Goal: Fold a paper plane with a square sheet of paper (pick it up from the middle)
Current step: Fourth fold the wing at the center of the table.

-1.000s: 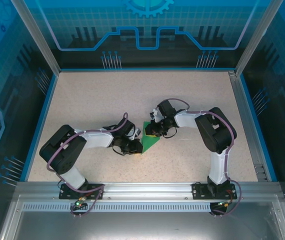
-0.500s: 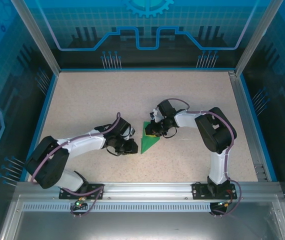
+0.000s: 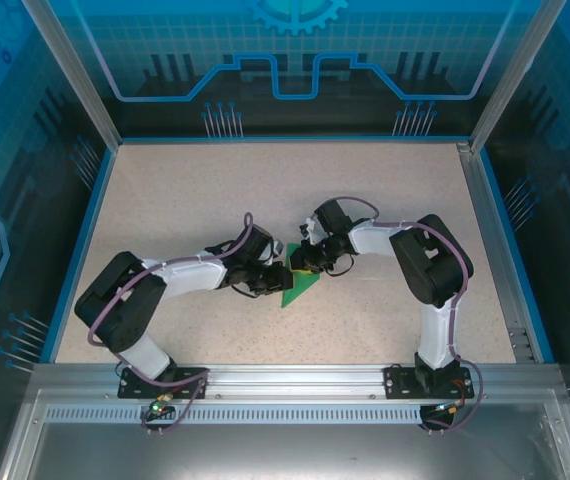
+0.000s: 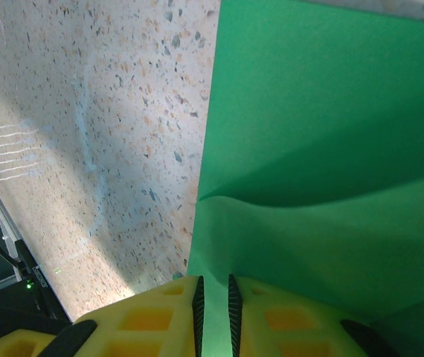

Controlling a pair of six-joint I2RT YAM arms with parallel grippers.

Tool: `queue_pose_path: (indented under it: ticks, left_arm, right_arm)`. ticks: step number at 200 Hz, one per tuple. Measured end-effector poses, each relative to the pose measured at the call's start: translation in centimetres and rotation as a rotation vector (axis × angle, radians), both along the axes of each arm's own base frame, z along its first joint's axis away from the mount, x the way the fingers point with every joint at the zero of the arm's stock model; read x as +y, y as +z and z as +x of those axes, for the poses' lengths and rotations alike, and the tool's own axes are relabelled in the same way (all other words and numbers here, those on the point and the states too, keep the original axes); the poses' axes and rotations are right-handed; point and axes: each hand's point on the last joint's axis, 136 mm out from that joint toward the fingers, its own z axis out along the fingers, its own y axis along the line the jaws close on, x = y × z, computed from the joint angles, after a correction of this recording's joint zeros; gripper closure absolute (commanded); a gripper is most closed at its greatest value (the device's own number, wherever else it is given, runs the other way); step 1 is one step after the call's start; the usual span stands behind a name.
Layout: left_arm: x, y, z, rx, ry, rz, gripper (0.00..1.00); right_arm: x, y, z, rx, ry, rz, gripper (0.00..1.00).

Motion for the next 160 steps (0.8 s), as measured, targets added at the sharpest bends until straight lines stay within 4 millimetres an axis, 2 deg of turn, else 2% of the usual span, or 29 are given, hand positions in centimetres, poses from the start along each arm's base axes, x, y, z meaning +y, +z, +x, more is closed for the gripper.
queue_pose_path:
  ticks: [33, 64, 87, 122, 139, 160]
  left_arm:
    - [-0.6, -1.0, 0.8, -0.005, 0.007, -0.015, 0.79]
    - [0.0, -3.1, 0.5, 0.031, 0.021, 0.035, 0.85]
    - [0.2, -3.2, 0.6, 0.032, 0.027, 0.047, 0.9]
    - [0.4, -3.4, 0.5, 0.022, 0.033, 0.052, 0.92]
    - [0.5, -3.4, 0.6, 0.014, 0.034, 0.05, 0.93]
    - [0.4, -3.4, 0.6, 0.012, 0.034, 0.048, 0.93]
  right_arm:
    - [0.0, 0.0, 0.0, 0.001, 0.0, 0.001, 0.8]
    - [0.0, 0.0, 0.0, 0.001, 0.0, 0.002, 0.79]
    - [0.1, 0.1, 0.1, 0.003, 0.001, 0.001, 0.79]
    - [0.0, 0.3, 0.2, -0.004, -0.003, -0.008, 0.79]
    - [-0.7, 0.5, 0.7, -0.023, -0.027, -0.027, 0.79]
    - [-2.4, 1.9, 1.9, -0.064, -0.078, -0.031, 0.79]
